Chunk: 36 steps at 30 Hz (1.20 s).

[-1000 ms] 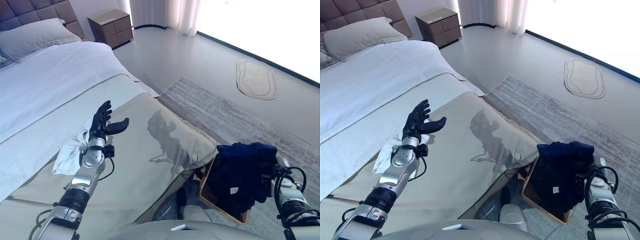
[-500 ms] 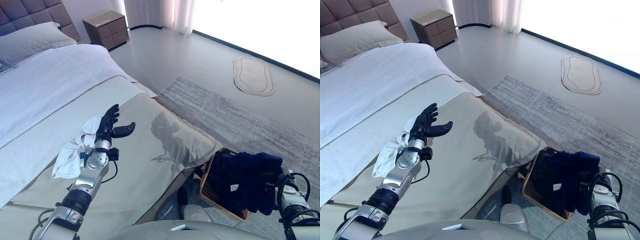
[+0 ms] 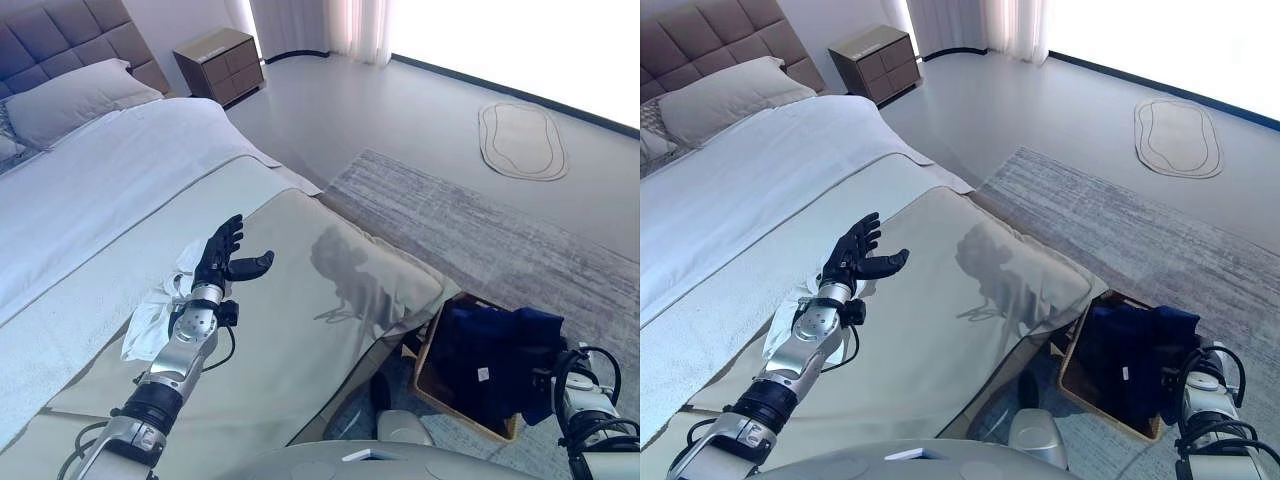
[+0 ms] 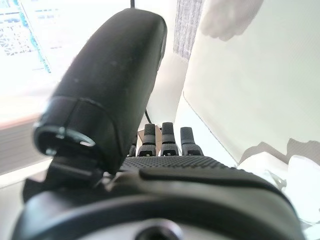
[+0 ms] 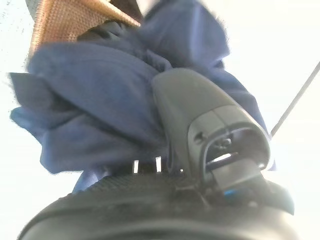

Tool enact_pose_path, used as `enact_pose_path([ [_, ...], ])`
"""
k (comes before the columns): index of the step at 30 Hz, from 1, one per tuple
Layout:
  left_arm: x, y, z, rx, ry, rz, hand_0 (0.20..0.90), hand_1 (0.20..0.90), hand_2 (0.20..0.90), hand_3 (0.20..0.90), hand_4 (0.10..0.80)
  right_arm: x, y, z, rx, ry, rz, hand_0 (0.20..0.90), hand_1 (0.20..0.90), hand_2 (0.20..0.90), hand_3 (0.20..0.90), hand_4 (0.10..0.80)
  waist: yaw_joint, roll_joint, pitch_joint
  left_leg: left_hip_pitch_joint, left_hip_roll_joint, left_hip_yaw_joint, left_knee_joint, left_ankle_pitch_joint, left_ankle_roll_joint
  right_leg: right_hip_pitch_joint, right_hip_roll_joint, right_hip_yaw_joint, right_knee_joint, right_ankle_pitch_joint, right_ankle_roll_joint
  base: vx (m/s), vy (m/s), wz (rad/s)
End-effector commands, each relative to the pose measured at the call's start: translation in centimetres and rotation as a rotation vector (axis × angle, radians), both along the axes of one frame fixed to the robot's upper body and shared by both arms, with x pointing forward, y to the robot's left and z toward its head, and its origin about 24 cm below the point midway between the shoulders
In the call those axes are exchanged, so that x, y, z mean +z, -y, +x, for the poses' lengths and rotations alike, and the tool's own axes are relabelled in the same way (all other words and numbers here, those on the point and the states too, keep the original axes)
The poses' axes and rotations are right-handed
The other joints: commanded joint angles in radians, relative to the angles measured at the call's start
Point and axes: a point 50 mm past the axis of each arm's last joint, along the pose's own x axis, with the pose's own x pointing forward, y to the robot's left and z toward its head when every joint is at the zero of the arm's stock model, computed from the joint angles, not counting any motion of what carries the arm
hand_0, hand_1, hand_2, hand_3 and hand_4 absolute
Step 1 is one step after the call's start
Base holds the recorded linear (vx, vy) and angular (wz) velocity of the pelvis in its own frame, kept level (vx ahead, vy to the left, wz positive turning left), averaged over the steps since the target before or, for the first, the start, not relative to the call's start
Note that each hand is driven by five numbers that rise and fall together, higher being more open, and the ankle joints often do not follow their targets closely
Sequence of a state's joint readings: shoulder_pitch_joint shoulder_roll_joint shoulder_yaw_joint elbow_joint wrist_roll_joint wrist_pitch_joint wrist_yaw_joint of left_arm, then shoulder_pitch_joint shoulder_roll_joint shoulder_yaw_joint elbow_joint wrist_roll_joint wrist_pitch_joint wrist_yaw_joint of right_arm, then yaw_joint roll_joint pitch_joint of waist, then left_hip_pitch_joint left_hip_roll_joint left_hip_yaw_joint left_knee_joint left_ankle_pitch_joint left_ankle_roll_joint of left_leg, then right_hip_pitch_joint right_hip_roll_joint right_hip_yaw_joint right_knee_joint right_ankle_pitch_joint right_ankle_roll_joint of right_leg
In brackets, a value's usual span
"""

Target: Pick up the clothes from the bed and place them into the basket

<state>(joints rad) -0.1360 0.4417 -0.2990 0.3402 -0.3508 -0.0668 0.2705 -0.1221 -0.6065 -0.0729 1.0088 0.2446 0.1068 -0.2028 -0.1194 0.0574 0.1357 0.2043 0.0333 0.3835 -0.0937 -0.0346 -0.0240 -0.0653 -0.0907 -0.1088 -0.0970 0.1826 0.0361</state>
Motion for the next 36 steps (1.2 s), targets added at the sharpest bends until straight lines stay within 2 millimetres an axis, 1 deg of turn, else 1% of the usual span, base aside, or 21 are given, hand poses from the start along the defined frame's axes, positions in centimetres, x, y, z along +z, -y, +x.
enact_pose_path([
  [1,3.3,0.3,1.8,-0.016,0.179,0.012,0.900,0.900,0.900,0.900,0.800,5.4,3.0,3.5,0.006,0.182,-0.172,0.900,0.900,0.900,0.900,0.800,-0.002,0.005,0.013,-0.051,0.022,-0.102,0.044,-0.034,-0.013,0.117,0.016,0.017,0.039,-0.145,0.057,0.000,0.000,0.00],
  [9,3.2,-0.1,1.6,-0.011,0.174,0.018,0.900,0.900,0.900,0.900,0.800,5.1,2.8,3.3,0.013,0.175,-0.172,0.900,0.900,0.900,0.900,0.800,0.003,-0.001,0.013,-0.055,0.024,-0.106,0.043,-0.032,-0.013,0.114,0.016,0.016,0.038,-0.144,0.056,0.000,0.000,0.00],
  [12,3.2,-0.2,1.5,-0.012,0.173,0.019,0.900,0.900,0.900,0.900,0.800,5.2,2.6,3.5,0.022,0.184,-0.171,0.900,0.900,0.900,0.900,0.800,0.007,-0.004,0.014,-0.054,0.024,-0.109,0.044,-0.032,-0.013,0.117,0.015,0.014,0.039,-0.145,0.055,0.000,0.000,0.00],
  [16,3.2,-0.1,1.5,-0.007,0.173,0.016,0.900,0.900,0.900,0.900,0.800,5.5,2.3,4.1,0.047,0.206,-0.174,0.900,0.900,0.900,0.900,0.800,0.010,-0.005,0.015,-0.052,0.024,-0.112,0.044,-0.033,-0.013,0.120,0.014,0.011,0.041,-0.147,0.054,0.000,0.000,0.00],
  [19,2.9,-0.3,1.3,0.003,0.167,0.010,0.900,0.900,0.900,0.900,0.800,6.1,1.6,5.1,0.105,0.254,-0.179,0.900,0.900,0.900,0.900,0.800,0.014,-0.009,0.016,-0.049,0.024,-0.120,0.045,-0.033,-0.012,0.126,0.010,0.007,0.044,-0.149,0.053,0.034,0.017,0.00],
  [21,2.7,-0.3,1.1,0.013,0.163,0.006,0.900,0.900,0.900,0.900,0.800,6.8,0.8,6.1,0.163,0.295,-0.187,0.900,0.900,0.900,0.900,0.800,0.019,-0.012,0.017,-0.049,0.024,-0.125,0.045,-0.032,-0.013,0.129,0.007,0.002,0.043,-0.149,0.052,0.016,0.009,0.00],
  [22,2.7,-0.3,1.0,0.017,0.162,0.004,0.900,0.900,0.900,0.900,0.800,6.9,0.6,6.2,0.174,0.304,-0.188,0.900,0.900,0.900,0.900,0.800,0.020,-0.012,0.017,-0.050,0.024,-0.126,0.045,-0.032,-0.014,0.130,0.006,0.001,0.043,-0.149,0.052,0.000,0.000,0.00],
  [23,2.5,-0.4,0.9,0.029,0.159,0.000,0.900,0.900,0.900,0.900,0.800,7.8,-0.2,7.2,0.222,0.352,-0.192,0.900,0.900,0.900,0.900,0.800,0.025,-0.015,0.019,-0.049,0.024,-0.133,0.043,-0.030,-0.015,0.133,0.004,-0.003,0.043,-0.151,0.052,0.000,0.000,0.00],
  [24,2.5,-0.4,0.9,0.034,0.159,-0.002,0.900,0.900,0.900,0.900,0.800,8.0,-0.4,7.5,0.237,0.366,-0.194,0.900,0.900,0.900,0.900,0.800,0.027,-0.016,0.019,-0.049,0.023,-0.135,0.043,-0.030,-0.015,0.134,0.004,-0.005,0.044,-0.151,0.051,0.015,0.019,0.04],
  [27,2.1,-0.7,0.6,0.074,0.154,-0.015,0.900,0.900,0.900,0.900,0.800,9.8,-2.6,9.3,0.329,0.485,-0.197,0.900,0.900,0.900,0.900,0.800,0.042,-0.023,0.020,-0.053,0.022,-0.156,0.037,-0.024,-0.016,0.139,0.000,-0.016,0.045,-0.156,0.049,0.007,0.011,0.08],
  [29,1.9,-0.9,0.4,0.096,0.149,-0.020,0.900,0.900,0.900,0.900,0.800,10.7,-3.7,10.1,0.375,0.545,-0.209,0.900,0.900,0.900,0.900,0.800,0.054,-0.026,0.020,-0.056,0.020,-0.172,0.032,-0.021,-0.015,0.142,-0.001,-0.024,0.047,-0.161,0.046,0.004,0.008,0.10],
  [33,1.4,-1.4,-0.1,0.156,0.133,-0.025,0.900,0.900,0.900,0.900,0.800,13.3,-6.3,12.3,0.473,0.665,-0.236,0.900,0.900,0.900,0.900,0.800,0.090,-0.035,0.022,-0.072,0.018,-0.210,0.030,-0.013,-0.015,0.146,-0.006,-0.050,0.054,-0.174,0.039,-0.009,0.000,0.18],
  [35,1.3,-1.6,-0.1,0.176,0.132,-0.026,0.900,0.900,0.900,0.900,0.800,14.3,-7.1,13.0,0.500,0.697,-0.252,0.900,0.900,0.900,0.900,0.800,0.105,-0.037,0.023,-0.078,0.016,-0.224,0.029,-0.010,-0.016,0.149,-0.008,-0.062,0.054,-0.177,0.036,-0.017,-0.007,0.28],
  [36,1.2,-1.8,-0.1,0.193,0.129,-0.026,0.900,0.900,0.900,0.900,0.800,15.3,-7.9,13.9,0.532,0.725,-0.267,0.900,0.900,0.900,0.900,0.800,0.120,-0.040,0.025,-0.083,0.013,-0.239,0.027,-0.006,-0.018,0.154,-0.010,-0.076,0.053,-0.180,0.033,-0.013,-0.019,0.27],
])
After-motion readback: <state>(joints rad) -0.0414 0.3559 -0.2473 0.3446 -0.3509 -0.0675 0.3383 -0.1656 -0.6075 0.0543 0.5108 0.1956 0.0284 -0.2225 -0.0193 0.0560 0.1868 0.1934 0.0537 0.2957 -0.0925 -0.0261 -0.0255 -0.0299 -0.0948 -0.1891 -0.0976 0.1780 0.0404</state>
